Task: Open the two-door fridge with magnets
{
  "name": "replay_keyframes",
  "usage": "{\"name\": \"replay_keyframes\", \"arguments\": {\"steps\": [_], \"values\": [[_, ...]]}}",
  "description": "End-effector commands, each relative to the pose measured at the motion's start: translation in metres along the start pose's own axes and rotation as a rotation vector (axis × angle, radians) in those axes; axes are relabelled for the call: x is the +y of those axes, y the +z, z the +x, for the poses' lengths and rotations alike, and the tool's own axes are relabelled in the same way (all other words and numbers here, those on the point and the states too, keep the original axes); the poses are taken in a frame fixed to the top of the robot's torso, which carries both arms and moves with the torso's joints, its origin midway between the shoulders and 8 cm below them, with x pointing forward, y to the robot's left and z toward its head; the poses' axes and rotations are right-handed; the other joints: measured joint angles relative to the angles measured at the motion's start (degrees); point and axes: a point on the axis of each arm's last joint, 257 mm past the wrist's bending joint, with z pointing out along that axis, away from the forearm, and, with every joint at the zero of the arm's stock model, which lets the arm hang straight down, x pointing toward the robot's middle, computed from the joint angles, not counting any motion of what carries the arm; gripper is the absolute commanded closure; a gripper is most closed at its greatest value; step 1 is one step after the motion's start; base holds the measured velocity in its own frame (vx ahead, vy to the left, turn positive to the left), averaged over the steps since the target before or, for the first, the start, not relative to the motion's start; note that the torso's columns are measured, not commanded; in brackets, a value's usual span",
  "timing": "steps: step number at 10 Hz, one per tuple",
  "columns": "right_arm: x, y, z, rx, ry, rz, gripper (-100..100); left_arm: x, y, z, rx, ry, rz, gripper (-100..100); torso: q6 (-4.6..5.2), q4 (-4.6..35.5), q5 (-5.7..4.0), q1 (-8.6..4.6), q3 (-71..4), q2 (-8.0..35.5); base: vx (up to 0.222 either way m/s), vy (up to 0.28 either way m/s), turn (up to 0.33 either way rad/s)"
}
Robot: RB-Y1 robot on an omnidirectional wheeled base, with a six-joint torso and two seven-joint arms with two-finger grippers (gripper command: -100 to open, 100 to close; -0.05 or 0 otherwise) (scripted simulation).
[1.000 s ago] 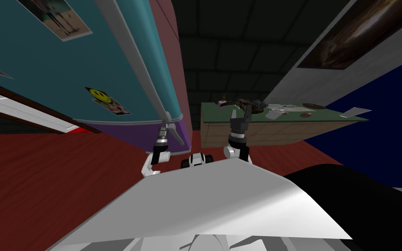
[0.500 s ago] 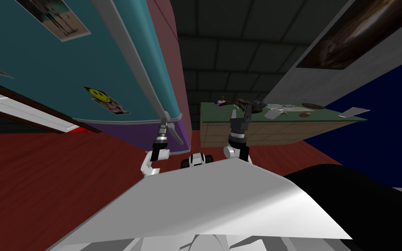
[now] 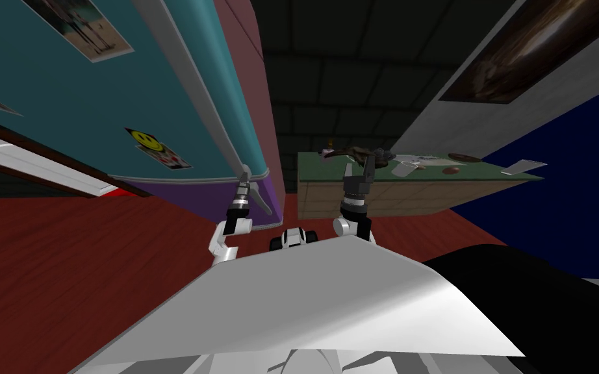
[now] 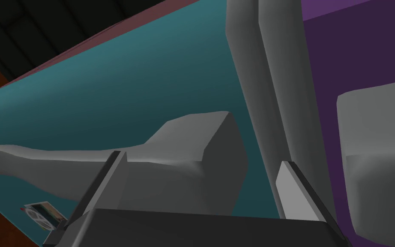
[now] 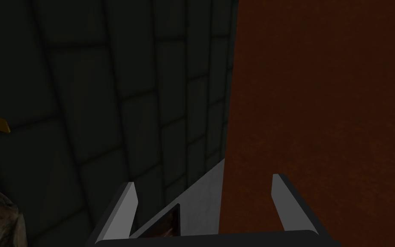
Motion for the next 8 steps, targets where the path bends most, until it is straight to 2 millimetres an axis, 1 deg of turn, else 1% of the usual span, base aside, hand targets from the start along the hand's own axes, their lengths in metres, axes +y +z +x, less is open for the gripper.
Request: {"name": "replay_keyframes", "arguments": {"steps": [1,3,4,6,7,8], "values": [[0.0,0.0,0.0,0.0,0.0,0.0,0,0.002,0.006,-0.002,0.001,0.009,-0.025,-100,0.02,-0.01,0.02,0.03,-0.01,-0.02,-0.017,-0.023,0.012],[0.0,0.0,0.0,0.0,0.0,0.0,0,0.001,0.016,-0.007,-0.001,0.026,-0.049,-100,0.07,0.02,-0.02,0.01,-0.06,-0.06,-0.031,-0.031,0.012],[0.0,0.0,0.0,0.0,0.0,0.0,0,0.006,0.016,-0.007,0.002,0.026,-0.065,-100,0.1,0.1,-0.07,-0.05,-0.1,-0.09,-0.028,-0.029,-0.001],[0.0,0.0,0.0,0.0,0.0,0.0,0,0.006,0.026,-0.012,0.0,0.044,-0.092,-100,0.15,0.07,-0.08,-0.07,-0.13,-0.16,-0.033,-0.037,0.015],[0.0,0.0,0.0,0.0,0.0,0.0,0,0.01,0.025,-0.011,0.003,0.044,-0.109,-100,0.18,0.12,-0.13,-0.14,-0.16,-0.18,-0.021,-0.028,-0.001],[0.0,0.0,0.0,0.0,0.0,0.0,0,0.012,0.029,-0.014,0.003,0.053,-0.129,-100,0.18,0.05,-0.1,-0.12,-0.16,-0.2,-0.016,-0.032,0.012]]}}
